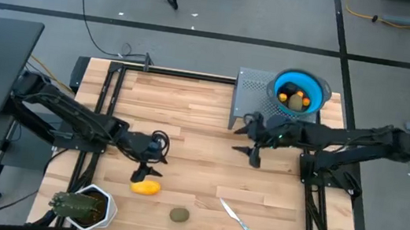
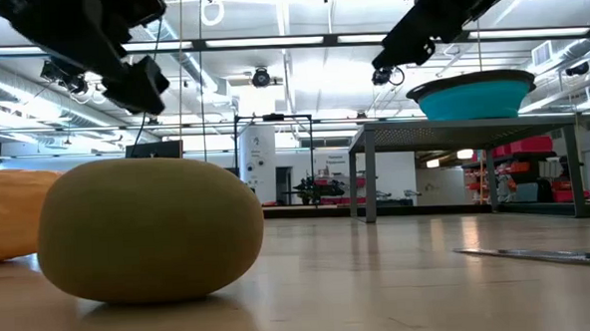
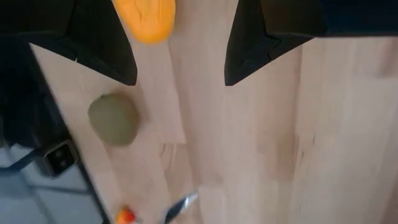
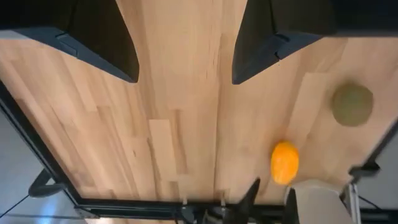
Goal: Pick & Place Fruit
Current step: Put the yellow mango into the blue strainer bowl on the shelf
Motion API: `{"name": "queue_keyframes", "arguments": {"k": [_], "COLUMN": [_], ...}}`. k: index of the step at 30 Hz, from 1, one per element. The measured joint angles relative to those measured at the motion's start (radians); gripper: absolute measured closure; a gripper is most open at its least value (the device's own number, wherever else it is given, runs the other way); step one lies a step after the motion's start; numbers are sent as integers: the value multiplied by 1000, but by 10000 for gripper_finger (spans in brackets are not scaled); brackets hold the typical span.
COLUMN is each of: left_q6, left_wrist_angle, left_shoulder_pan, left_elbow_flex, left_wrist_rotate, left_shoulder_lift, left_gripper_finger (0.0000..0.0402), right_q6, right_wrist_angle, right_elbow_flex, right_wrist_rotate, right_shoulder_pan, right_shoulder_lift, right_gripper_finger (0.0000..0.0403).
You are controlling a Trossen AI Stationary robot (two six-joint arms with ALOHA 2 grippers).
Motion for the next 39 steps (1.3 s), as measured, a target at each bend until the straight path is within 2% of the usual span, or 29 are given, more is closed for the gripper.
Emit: {"name": "queue_keyframes", "arguments": {"k": [5,10,16,21,25,30,39], "left_q6": [-41,-120,-178,-212,-262,-315,-333], "left_wrist_angle": [-162,-217,-230,-230,-237,-243,-322], "left_shoulder_pan": [-80,-149,-225,-260,-261,-271,-307], "left_elbow_flex": [62,76,72,73,76,128,208], "left_wrist_rotate": [-100,-134,-136,-139,-73,-15,-36], "left_shoulder_lift": [0,3,27,115,187,251,354], "left_gripper_finger": [148,148,148,148,148,148,147], "right_q6": [5,34,61,67,69,69,72], "right_wrist_angle": [62,92,103,149,171,166,167], "right_elbow_flex": [0,0,0,0,0,0,0], "right_wrist_rotate": [59,87,135,135,135,142,153], "right_shoulder_pan": [67,115,153,169,173,173,190], "right_shoulder_lift": [58,84,122,165,191,206,209], "right_gripper_finger": [135,135,135,135,135,135,135]}}
